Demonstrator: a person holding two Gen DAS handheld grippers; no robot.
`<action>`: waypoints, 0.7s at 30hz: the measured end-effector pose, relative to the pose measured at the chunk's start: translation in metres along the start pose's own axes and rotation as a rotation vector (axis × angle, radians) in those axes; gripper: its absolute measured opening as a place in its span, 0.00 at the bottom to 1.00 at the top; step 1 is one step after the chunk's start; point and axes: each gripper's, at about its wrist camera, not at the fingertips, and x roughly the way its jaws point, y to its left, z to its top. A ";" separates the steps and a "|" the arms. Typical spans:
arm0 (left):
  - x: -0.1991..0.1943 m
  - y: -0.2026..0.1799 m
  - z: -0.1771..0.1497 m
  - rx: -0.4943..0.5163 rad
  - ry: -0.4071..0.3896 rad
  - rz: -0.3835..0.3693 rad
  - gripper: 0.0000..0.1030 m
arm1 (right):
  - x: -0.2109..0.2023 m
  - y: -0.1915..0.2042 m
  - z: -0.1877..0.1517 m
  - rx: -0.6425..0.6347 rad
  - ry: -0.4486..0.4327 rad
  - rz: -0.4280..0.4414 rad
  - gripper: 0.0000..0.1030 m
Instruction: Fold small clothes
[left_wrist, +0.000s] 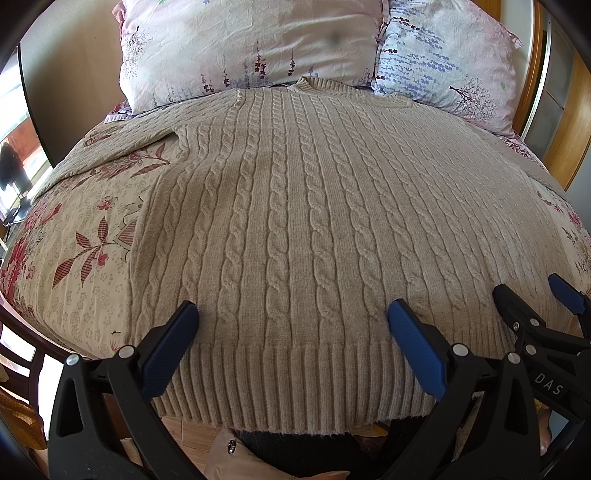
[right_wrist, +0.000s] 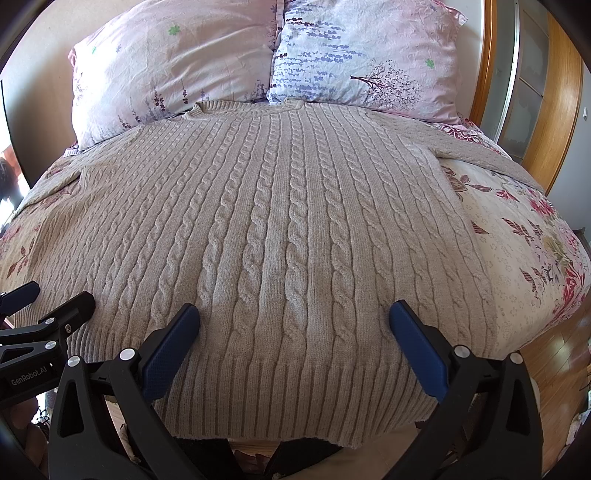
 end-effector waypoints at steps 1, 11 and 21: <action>0.000 0.000 0.000 0.000 0.000 0.000 0.98 | 0.000 0.000 0.000 0.000 0.000 0.000 0.99; 0.000 0.000 0.000 0.000 0.000 0.000 0.98 | 0.000 0.000 0.000 0.000 0.000 0.000 0.99; 0.000 0.000 0.000 0.000 0.001 0.000 0.98 | 0.002 0.000 0.002 -0.002 0.003 0.001 0.99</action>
